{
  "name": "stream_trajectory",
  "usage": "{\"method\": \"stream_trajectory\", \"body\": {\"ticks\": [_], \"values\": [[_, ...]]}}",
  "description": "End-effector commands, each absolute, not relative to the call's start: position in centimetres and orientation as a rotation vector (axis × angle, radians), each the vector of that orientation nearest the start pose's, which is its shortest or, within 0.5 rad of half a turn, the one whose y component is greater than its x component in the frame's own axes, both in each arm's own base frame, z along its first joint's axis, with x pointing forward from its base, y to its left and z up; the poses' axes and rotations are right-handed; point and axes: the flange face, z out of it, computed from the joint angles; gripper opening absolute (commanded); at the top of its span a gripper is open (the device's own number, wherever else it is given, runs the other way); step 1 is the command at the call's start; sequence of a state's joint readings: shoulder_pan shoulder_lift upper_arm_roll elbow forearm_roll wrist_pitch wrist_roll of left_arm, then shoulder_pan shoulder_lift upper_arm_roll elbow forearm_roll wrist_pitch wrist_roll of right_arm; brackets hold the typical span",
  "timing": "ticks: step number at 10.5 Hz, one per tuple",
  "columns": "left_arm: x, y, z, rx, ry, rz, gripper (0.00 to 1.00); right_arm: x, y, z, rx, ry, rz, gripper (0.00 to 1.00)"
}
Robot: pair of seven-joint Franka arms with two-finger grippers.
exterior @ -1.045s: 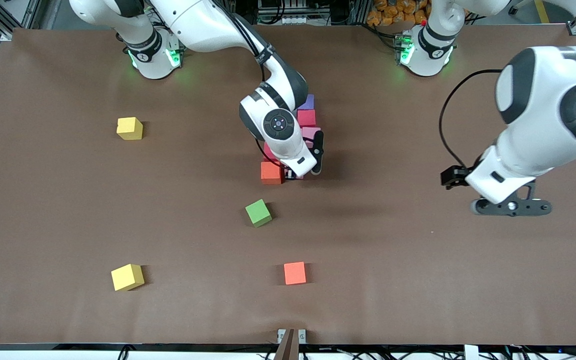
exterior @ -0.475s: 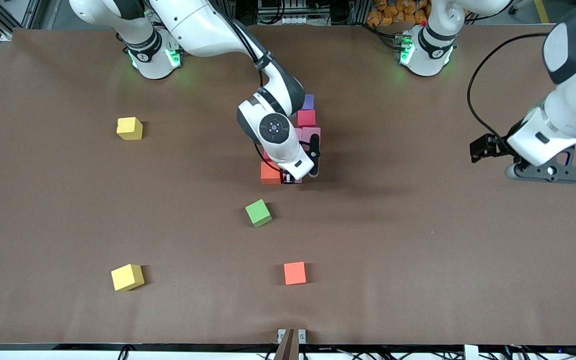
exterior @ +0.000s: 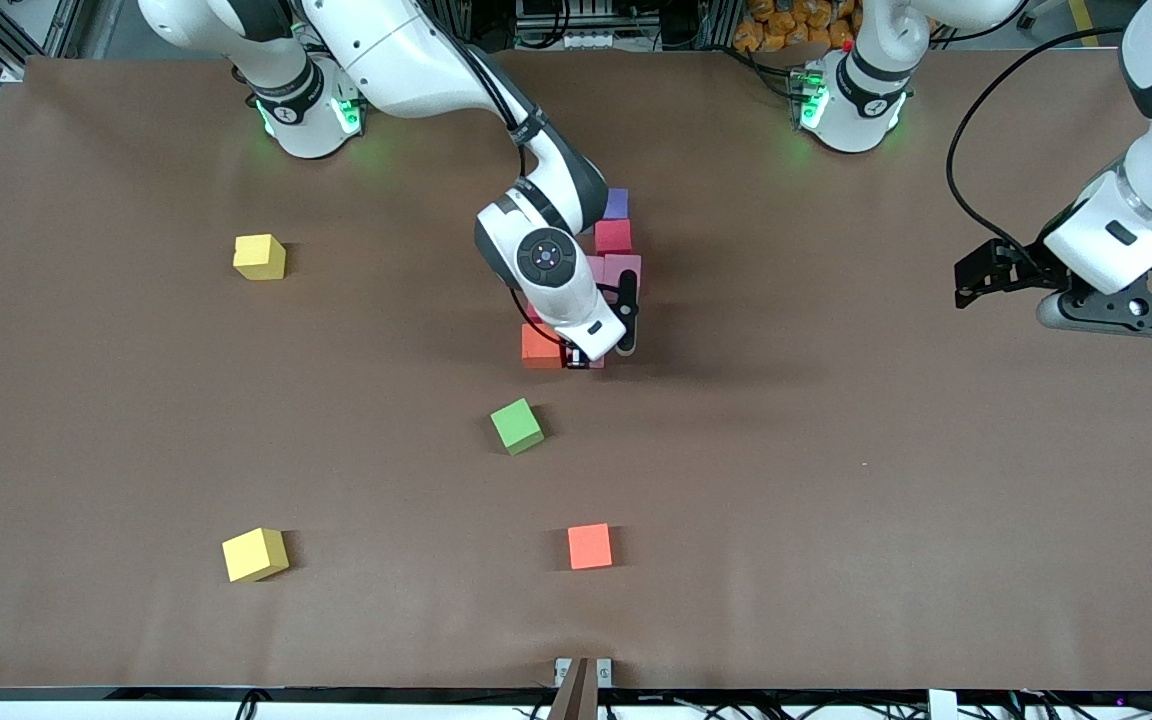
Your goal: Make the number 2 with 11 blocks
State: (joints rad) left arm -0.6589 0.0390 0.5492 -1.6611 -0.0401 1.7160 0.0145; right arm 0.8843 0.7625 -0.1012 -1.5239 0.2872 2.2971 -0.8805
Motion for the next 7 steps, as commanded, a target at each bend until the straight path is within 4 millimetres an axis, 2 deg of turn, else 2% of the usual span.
{"method": "stream_trajectory", "body": {"ticks": [1, 2, 3, 4, 7], "values": [[56.3, -6.8, 58.3, -3.14, 0.196, -0.023, 1.0, 48.8, 51.0, 20.7, -2.16, -2.05, -0.029, 0.25], [56.5, -6.5, 58.0, -3.145, 0.185, -0.015, 1.0, 48.8, 50.8, 20.4, -2.152, -2.061, -0.019, 0.25], [56.7, -6.9, 59.1, -3.152, 0.188, -0.053, 1.0, 48.8, 50.5, 20.1, -2.151, -2.062, -0.009, 0.25], [56.8, -7.5, 59.3, -3.145, 0.196, -0.057, 1.0, 48.9, 50.2, 20.1, -2.153, -2.06, -0.002, 0.25], [57.0, -6.7, 59.2, -3.154, 0.196, -0.055, 1.0, 48.7, 49.8, 19.6, -2.15, -2.063, 0.015, 0.25]]}}
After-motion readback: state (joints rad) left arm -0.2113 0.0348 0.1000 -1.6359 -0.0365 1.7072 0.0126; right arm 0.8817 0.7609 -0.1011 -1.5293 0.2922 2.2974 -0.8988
